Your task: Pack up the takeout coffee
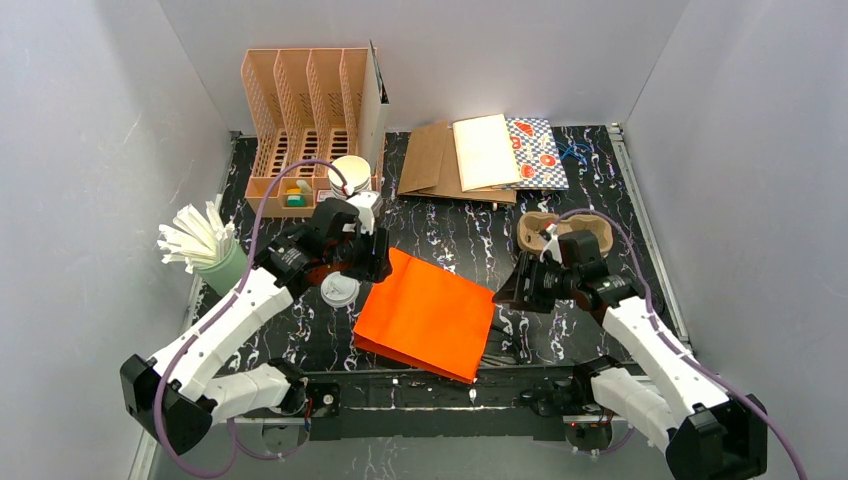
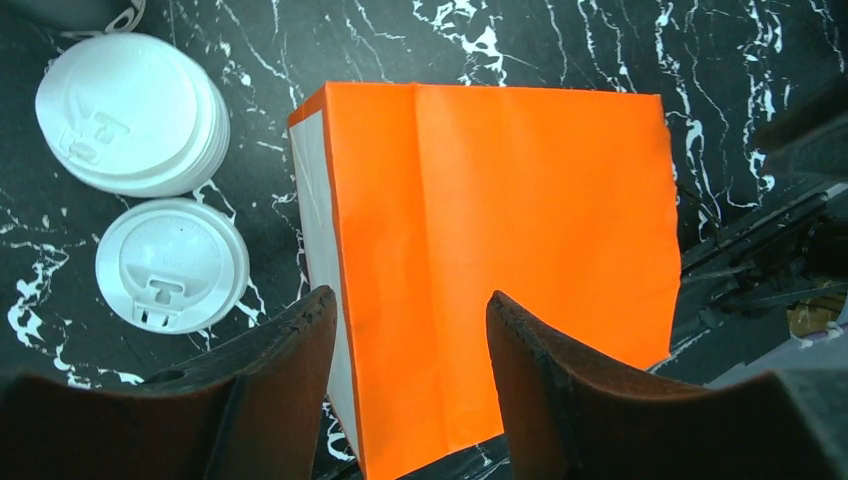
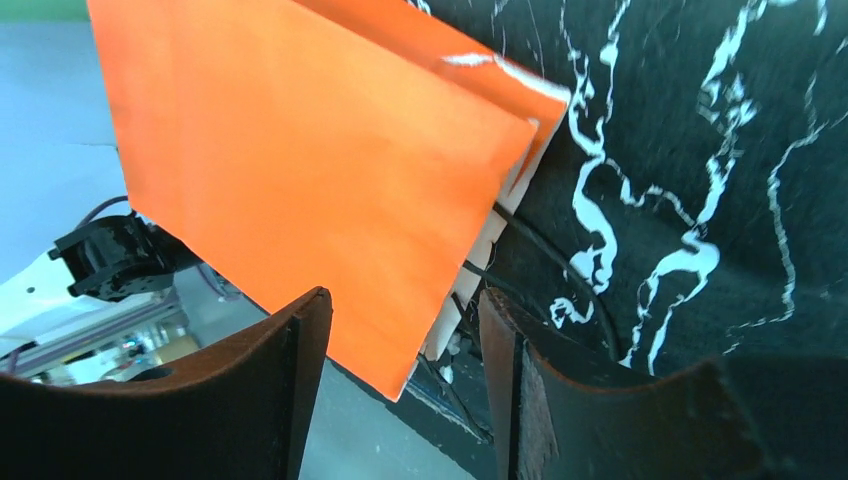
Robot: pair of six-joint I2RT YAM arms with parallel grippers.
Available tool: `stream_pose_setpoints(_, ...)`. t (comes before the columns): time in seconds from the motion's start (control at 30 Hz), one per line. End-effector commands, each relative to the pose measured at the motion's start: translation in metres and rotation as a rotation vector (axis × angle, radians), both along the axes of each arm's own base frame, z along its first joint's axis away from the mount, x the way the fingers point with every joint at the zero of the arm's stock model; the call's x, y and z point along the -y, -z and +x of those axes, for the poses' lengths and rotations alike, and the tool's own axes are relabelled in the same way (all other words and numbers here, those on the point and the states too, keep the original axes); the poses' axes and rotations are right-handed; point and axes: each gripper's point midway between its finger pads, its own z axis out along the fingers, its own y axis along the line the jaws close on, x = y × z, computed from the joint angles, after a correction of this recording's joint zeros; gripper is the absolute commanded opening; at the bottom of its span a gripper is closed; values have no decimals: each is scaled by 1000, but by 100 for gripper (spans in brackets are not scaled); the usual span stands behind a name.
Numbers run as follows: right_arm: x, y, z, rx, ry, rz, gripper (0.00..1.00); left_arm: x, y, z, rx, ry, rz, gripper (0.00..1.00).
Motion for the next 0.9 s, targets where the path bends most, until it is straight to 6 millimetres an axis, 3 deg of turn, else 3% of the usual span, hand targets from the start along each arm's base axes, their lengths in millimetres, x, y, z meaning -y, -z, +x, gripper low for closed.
stream_pose_setpoints(0.0,-13,-6,-8,4,12,135,64,-14,6,-1,10,-85,12,54)
stream_pose_setpoints(0.13,-15,8,-18,-43,7,165,62,-23,10,-2,25,-116,33,42)
stream_pose_setpoints(0.27,-17,18,-26,-85,-7,183,58,-33,15,-2,32,-149,61,38)
stream_pose_setpoints(0.5,-18,28,-40,-140,-17,199,55,-38,26,-4,28,-159,70,34)
stream_pose_setpoints(0.87,-34,43,-49,-198,-40,249,53,-42,27,-6,41,-138,94,33)
